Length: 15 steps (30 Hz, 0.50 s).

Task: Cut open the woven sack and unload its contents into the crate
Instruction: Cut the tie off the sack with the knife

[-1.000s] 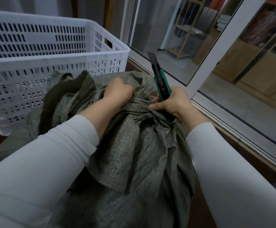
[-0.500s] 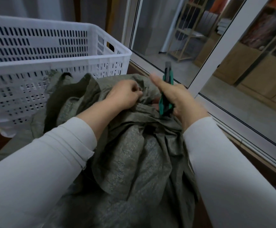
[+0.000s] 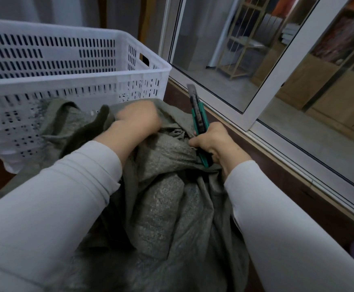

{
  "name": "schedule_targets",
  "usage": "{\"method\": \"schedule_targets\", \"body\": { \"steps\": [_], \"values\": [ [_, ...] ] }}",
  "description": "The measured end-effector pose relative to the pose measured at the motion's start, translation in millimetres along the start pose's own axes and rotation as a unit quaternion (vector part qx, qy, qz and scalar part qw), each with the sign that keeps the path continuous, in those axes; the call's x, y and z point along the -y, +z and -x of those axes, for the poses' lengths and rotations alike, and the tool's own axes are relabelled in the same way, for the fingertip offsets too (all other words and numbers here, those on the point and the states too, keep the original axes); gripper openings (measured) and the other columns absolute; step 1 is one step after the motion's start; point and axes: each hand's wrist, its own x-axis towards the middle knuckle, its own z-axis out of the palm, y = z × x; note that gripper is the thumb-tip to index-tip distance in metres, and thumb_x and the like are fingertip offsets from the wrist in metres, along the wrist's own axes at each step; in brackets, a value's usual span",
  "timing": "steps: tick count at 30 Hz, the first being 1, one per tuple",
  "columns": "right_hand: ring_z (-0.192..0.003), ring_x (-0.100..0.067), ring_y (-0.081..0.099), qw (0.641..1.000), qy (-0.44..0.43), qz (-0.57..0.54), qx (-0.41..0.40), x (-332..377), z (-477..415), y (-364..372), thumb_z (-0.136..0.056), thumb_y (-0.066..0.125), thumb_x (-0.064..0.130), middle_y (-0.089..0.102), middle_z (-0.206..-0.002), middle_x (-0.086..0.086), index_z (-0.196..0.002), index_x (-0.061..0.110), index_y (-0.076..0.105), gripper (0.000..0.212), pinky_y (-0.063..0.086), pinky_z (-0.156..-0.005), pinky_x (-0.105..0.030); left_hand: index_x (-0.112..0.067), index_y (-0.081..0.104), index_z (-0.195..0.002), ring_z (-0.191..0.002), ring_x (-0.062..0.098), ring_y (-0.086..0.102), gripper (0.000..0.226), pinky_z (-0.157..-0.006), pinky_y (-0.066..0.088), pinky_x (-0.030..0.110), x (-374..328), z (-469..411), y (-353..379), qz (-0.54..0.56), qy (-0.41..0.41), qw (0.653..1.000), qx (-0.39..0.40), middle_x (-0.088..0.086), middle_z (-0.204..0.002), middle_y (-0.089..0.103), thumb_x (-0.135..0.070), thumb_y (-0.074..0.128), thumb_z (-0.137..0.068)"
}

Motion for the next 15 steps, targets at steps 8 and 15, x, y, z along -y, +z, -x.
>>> {"method": "schedule_targets", "body": {
  "steps": [8,15],
  "values": [
    [-0.094,-0.029,0.058,0.996,0.021,0.086,0.008,-10,-1,-15,-0.065,0.077,0.015,0.059,-0.106,-0.013,-0.113,0.003,0.052,0.055,0.054,-0.084,-0.039,-0.006,0.056,-0.091,-0.087,0.028,0.07,0.012,-0.079,0.057,0.041,25,-20,-52,0.371,-0.066,0.91,-0.172,0.014,-0.099,0.069,-0.012,0.047,-0.095],
    [-0.078,-0.021,0.058,0.978,-0.029,-0.207,-0.026,31,7,-56,-0.07,0.08,0.007,0.057,-0.076,-0.004,-0.076,0.012,0.048,0.032,0.051,-0.06,-0.028,-0.006,0.063,-0.086,-0.071,0.019,0.073,0.012,-0.07,0.061,0.035,-5,5,-64,0.456,0.098,0.874,-0.134,0.012,-0.082,0.072,-0.012,0.054,-0.091]
  ]
}}
